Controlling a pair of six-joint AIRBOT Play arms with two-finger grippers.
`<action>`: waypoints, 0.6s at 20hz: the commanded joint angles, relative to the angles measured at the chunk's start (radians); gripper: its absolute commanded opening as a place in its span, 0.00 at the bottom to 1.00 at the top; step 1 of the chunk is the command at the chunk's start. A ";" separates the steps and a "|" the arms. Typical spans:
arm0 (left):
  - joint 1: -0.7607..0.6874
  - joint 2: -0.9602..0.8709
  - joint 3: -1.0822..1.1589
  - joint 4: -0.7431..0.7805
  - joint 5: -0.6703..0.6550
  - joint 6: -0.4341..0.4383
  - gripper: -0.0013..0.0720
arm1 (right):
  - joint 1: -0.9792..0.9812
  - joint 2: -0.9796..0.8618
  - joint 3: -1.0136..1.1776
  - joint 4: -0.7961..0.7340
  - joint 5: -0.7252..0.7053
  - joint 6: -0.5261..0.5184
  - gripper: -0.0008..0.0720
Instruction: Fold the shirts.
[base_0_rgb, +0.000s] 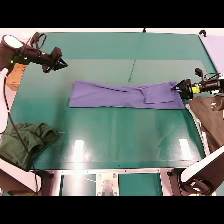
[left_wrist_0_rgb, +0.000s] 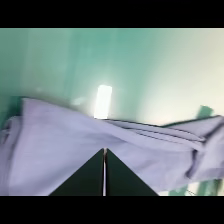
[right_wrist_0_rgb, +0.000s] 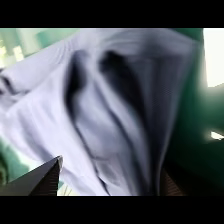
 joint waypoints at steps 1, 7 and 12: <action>-0.006 -0.001 0.001 -0.057 -0.003 0.032 0.05 | 0.026 -0.023 0.002 0.007 -0.005 -0.032 0.96; -0.091 -0.001 0.001 -0.061 -0.002 0.113 0.05 | 0.079 -0.023 0.047 -0.092 -0.017 -0.032 0.19; -0.253 -0.022 0.002 -0.056 0.093 0.163 0.05 | 0.119 0.024 0.148 -0.093 0.023 -0.013 0.04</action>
